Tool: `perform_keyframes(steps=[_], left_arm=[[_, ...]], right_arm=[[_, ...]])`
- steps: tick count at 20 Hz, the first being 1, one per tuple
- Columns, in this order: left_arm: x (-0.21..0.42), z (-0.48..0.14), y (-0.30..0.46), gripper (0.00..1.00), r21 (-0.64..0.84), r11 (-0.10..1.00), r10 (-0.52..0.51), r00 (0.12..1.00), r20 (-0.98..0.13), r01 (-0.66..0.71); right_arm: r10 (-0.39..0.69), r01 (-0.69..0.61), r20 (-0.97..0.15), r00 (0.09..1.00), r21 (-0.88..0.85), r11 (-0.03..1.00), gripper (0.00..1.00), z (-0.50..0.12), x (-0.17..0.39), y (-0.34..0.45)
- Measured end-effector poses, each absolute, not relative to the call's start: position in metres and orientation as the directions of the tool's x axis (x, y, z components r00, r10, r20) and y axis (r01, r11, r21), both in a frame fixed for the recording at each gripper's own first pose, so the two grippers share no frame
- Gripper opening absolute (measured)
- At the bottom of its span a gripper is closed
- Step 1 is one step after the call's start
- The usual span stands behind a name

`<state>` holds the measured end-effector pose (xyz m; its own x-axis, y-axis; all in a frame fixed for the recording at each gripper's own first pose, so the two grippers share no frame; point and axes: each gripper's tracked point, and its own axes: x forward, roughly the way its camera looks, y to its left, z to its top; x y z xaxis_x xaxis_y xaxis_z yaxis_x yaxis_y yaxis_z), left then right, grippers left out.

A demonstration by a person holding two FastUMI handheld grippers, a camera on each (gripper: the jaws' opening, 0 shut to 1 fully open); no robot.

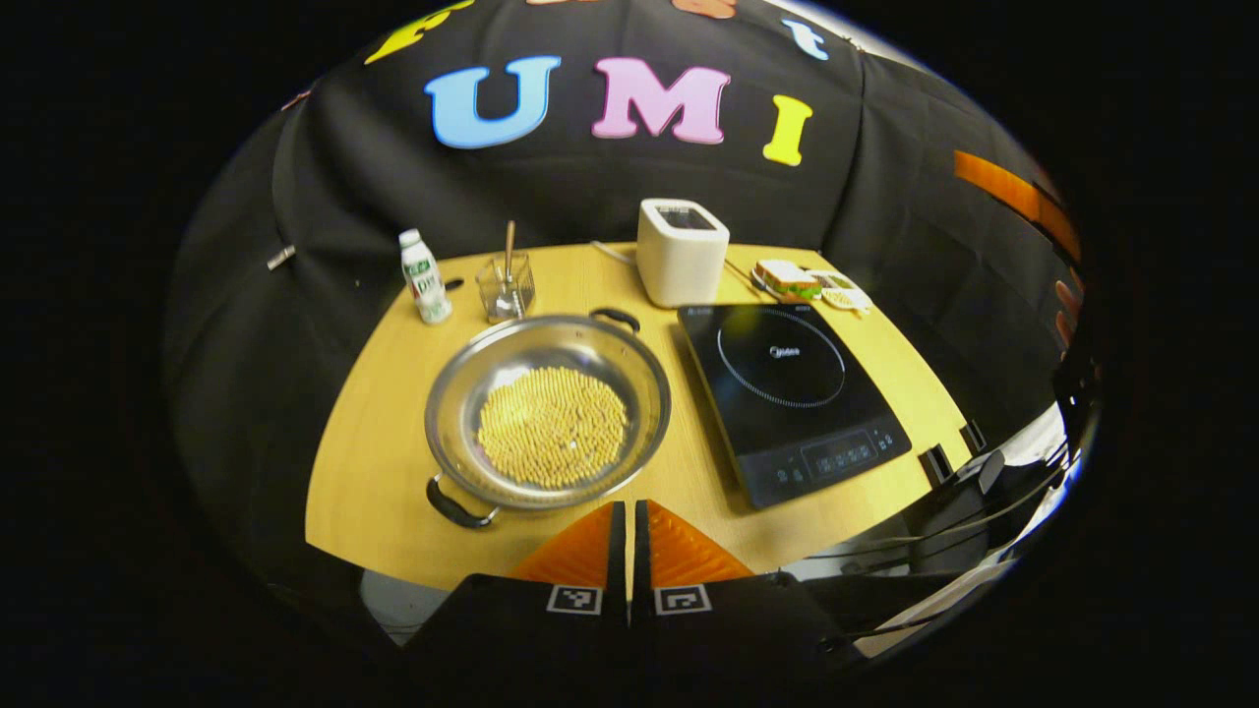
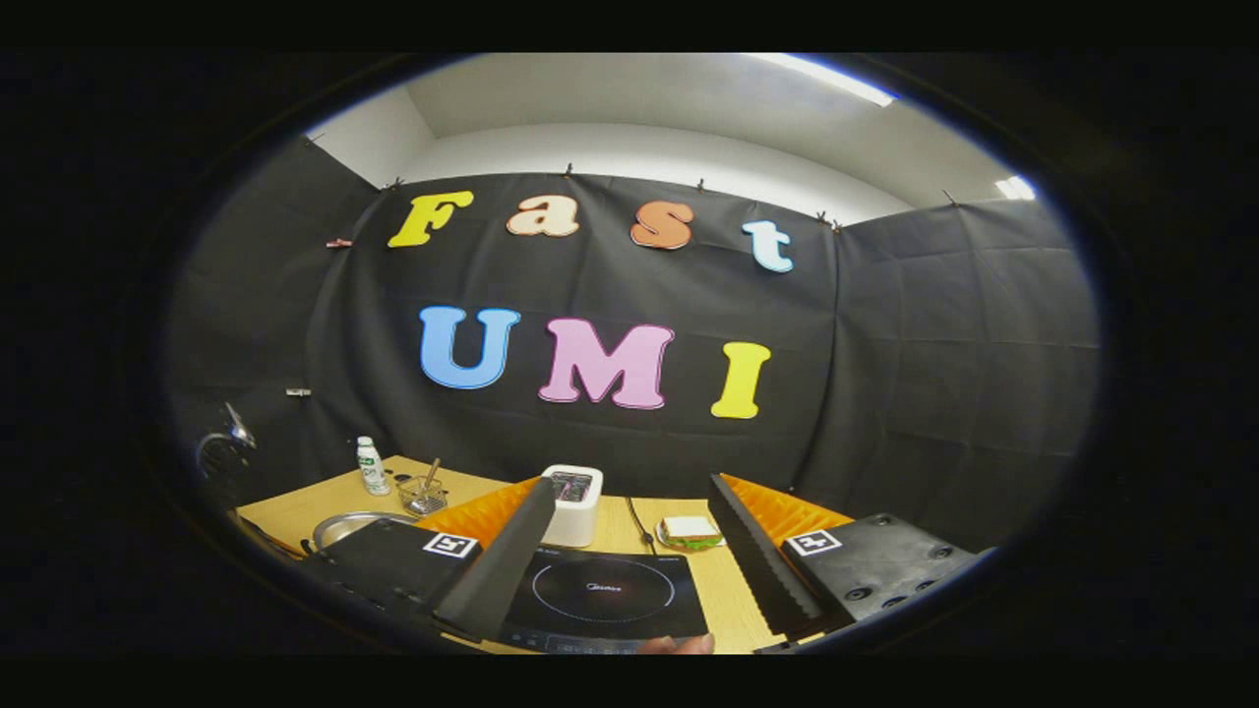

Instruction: First push the handle of the pot to place it horizontally, then grasp the pot with both hands and set it on the induction cooktop.

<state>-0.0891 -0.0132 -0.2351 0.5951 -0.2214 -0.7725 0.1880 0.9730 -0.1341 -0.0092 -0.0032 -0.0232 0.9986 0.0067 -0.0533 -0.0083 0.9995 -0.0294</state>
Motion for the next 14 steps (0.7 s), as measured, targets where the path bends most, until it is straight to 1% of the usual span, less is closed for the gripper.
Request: perform_keyframes(steps=[2, 3, 4, 7, 9, 11, 14], left_arm=[[-0.095, -0.252, -0.001, 0.05, -0.156, 0.971, -0.231, 0.535, -0.812, 0.182], [-0.094, -0.264, 0.006, 0.05, -0.165, 0.969, -0.237, 0.505, -0.830, 0.184], [-0.094, -0.273, 0.013, 0.05, -0.173, 0.966, -0.245, 0.475, -0.845, 0.190], [-0.098, -0.304, 0.023, 0.05, -0.245, 0.945, -0.308, 0.347, -0.886, 0.215], [-0.095, -0.320, 0.036, 0.05, -0.266, 0.939, -0.323, 0.284, -0.903, 0.219], [-0.087, -0.329, 0.051, 0.05, -0.245, 0.943, -0.301, 0.260, -0.918, 0.226], [-0.073, -0.333, 0.065, 0.05, -0.218, 0.946, -0.278, 0.251, -0.927, 0.241]], right_arm=[[0.004, -0.006, -0.057, 0.998, -0.031, 0.999, 0.98, -0.024, -0.011, -0.005], [0.001, -0.003, -0.057, 0.998, -0.033, 0.999, 0.96, -0.025, -0.011, -0.006], [-0.002, 0.000, -0.057, 0.998, -0.034, 0.999, 0.96, -0.025, -0.012, -0.008], [-0.010, 0.008, -0.062, 0.998, -0.039, 0.999, 0.98, -0.027, -0.013, -0.012], [-0.022, 0.019, -0.065, 0.998, -0.044, 0.999, 0.98, -0.028, -0.014, -0.016], [-0.030, 0.027, -0.064, 0.998, -0.045, 0.999, 0.98, -0.027, -0.014, -0.018], [-0.035, 0.032, -0.063, 0.997, -0.048, 0.998, 0.98, -0.029, -0.015, -0.019]])
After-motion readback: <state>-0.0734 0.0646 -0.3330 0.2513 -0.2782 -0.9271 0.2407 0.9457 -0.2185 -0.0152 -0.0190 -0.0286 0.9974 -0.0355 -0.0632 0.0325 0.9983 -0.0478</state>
